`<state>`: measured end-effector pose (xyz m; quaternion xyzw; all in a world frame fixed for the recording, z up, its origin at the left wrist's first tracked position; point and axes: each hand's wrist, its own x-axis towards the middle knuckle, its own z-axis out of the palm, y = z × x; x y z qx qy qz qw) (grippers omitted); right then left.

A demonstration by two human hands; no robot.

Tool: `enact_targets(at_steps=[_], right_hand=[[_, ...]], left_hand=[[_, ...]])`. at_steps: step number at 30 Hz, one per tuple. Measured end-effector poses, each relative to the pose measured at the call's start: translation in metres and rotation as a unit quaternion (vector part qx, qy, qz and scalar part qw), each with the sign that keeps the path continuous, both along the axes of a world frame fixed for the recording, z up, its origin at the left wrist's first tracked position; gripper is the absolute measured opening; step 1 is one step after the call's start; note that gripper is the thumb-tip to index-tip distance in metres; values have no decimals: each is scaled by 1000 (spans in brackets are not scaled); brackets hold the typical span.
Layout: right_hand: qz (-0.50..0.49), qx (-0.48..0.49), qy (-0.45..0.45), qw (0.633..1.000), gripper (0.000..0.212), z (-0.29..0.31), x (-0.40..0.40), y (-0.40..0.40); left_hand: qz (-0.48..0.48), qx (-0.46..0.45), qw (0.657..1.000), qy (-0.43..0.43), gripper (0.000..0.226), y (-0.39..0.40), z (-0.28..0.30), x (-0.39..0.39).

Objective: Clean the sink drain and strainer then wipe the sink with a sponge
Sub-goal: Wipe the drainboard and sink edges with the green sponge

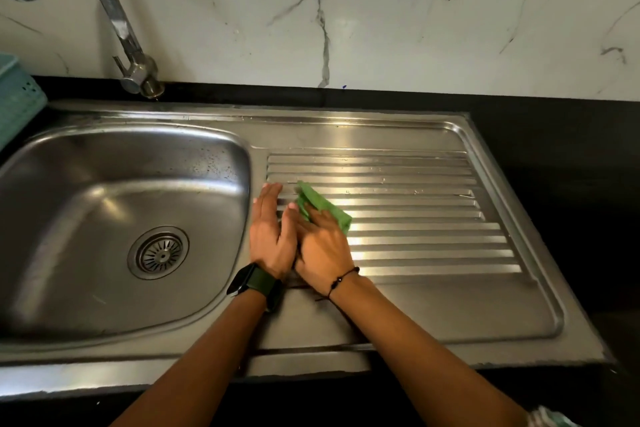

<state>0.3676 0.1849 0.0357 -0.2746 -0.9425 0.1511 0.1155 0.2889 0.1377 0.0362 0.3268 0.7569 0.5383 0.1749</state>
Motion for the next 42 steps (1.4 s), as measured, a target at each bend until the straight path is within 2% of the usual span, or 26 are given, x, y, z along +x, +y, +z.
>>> enact_targets(at_steps=[4, 7, 9, 11, 14, 16, 18, 20, 22, 24, 26, 29, 34, 37, 42], right_hand=[[71, 45, -50, 995, 49, 1, 7, 27], [49, 69, -35, 996, 51, 4, 24, 49], [-12, 74, 11, 997, 52, 5, 52, 70], [-87, 71, 11, 994, 55, 3, 96, 95], [-249, 30, -54, 967, 56, 12, 160, 132], [-300, 29, -104, 948, 55, 16, 184, 145], [-316, 44, -129, 939, 50, 15, 184, 148], [-366, 42, -112, 923, 39, 12, 169, 147], [-441, 10, -82, 894, 27, 13, 146, 144], [-475, -29, -69, 877, 24, 15, 120, 137], [-462, -40, -64, 884, 27, 16, 88, 121], [-394, -38, -65, 916, 31, 12, 33, 82], [-179, -34, -95, 979, 34, 5, -49, 26], [-76, -24, -123, 989, 41, 2, -59, 23], [-13, 41, -107, 993, 44, 0, -24, 49]], left_hand=[[13, 13, 1000, -14, 57, -1, -1, -2], [0, 11, 1000, -5, 57, -2, -1, -3], [-3, 14, 1000, -6, 57, -3, -1, -4], [-4, 14, 1000, -13, 58, -2, -2, -4], [-19, 9, 1000, -21, 68, -3, -5, -4], [-20, 11, 999, -23, 68, -4, -6, -5], [-15, 13, 1000, -23, 60, -4, -6, -5], [-12, 18, 999, -26, 59, -3, -5, -4], [-13, 29, 999, -37, 59, -2, -3, -3], [-13, 34, 998, -51, 59, -1, -3, -3], [-11, 34, 998, -61, 59, 0, -4, -4], [-1, 42, 997, -69, 58, 0, -5, -4], [33, 42, 997, -59, 57, 2, -7, -8], [55, 47, 995, -67, 58, 2, -7, -10], [26, 40, 997, -57, 59, 0, -7, -8]])
